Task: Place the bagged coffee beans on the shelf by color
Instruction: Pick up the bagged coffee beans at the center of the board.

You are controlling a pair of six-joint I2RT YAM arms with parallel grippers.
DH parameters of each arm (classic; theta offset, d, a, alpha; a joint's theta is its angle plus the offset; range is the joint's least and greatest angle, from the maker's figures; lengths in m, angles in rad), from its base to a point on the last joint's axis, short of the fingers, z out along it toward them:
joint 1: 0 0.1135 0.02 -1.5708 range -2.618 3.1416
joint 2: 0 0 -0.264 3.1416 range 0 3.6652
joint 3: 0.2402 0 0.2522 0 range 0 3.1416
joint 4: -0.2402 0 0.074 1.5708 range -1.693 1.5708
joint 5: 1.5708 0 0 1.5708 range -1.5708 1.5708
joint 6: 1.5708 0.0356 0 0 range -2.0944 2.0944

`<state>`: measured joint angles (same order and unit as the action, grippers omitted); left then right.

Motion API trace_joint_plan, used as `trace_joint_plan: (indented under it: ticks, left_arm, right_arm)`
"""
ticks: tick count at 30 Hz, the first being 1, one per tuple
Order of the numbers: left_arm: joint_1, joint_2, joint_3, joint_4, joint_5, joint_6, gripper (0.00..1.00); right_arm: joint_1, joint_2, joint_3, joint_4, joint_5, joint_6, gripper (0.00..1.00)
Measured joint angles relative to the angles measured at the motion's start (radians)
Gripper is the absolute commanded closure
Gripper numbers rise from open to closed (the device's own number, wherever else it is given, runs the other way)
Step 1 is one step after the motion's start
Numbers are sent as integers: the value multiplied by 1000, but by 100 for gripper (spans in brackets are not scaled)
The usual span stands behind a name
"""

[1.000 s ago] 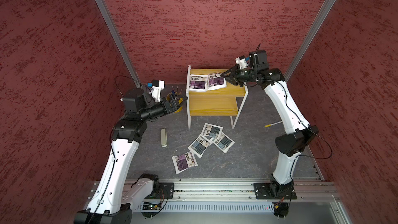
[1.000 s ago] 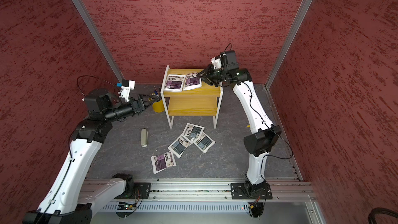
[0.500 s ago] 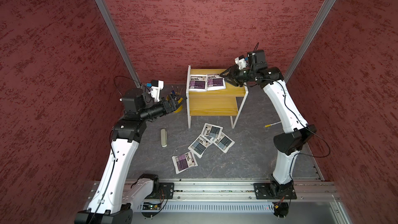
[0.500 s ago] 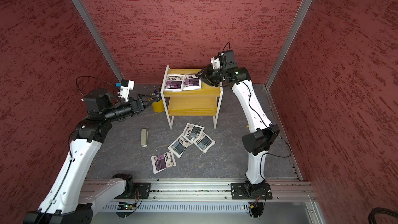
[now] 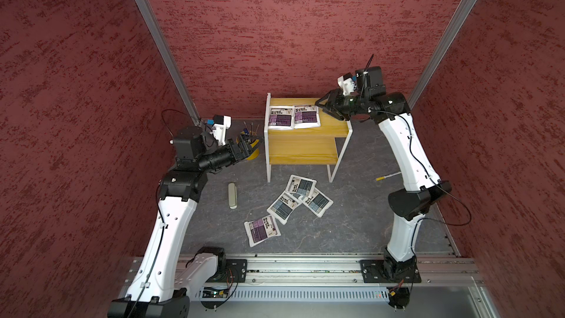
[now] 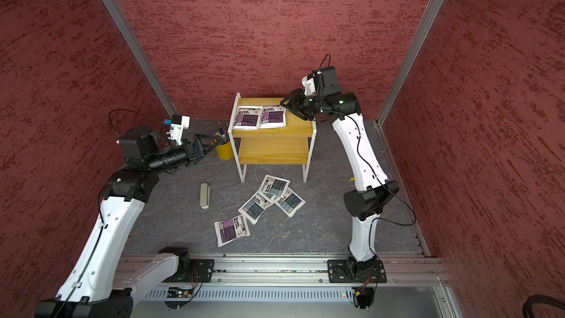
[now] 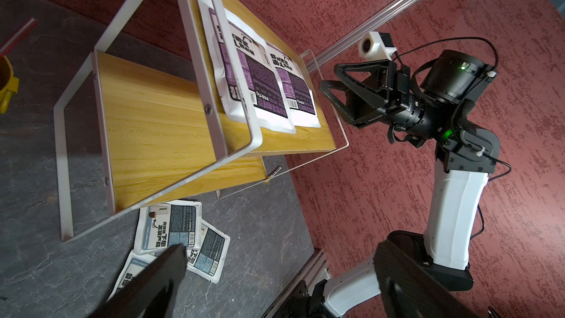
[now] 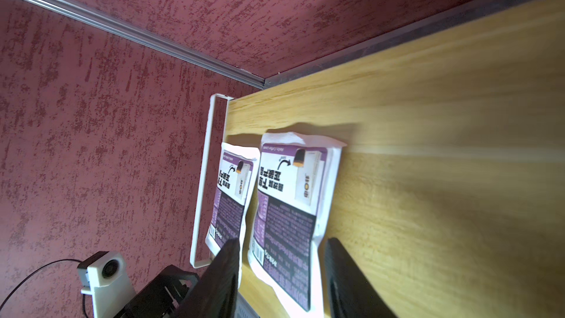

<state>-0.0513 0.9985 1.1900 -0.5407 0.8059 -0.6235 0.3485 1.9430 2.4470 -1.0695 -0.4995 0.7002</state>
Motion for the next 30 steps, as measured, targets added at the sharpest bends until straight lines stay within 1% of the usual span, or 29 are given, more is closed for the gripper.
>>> trace_joint_plan:
  ticks: [3,6,9,11,15,18,21,25,28,30]
  left_arm:
    - [9,0,-14,-22,-3,-2,0]
    - [18,-4,-35,-56,-24,-8,0]
    - [21,-16,-54,-111,-53,1,0]
    - [21,-32,-71,-156,-77,16,0]
    - [17,-100,-163,-251,-134,43,0]
    - [3,-143,-247,-338,-189,52,0]
    - [-13,-162,-327,-407,-256,44,0]
    - [-36,-172,-426,-451,-332,-10,0]
    - [-53,-169,-513,-446,-366,-68,0]
    - [-62,-165,-574,-438,-377,-110,0]
  right_arm:
    - [29,-13,9,2,8,-21,51]
    - [83,-38,7,-2,19,-57,51]
    - [159,-108,-61,0,36,-98,51]
    - [212,-192,-173,15,45,-116,51]
    - [306,-415,-502,102,53,-117,50]
    - [335,-585,-757,177,59,-82,49]
    - [352,-713,-981,255,60,-37,50]
    - [365,-781,-1190,326,66,11,50]
    - [375,-782,-1288,364,67,35,50]
    - [377,-777,-1326,383,67,45,49]
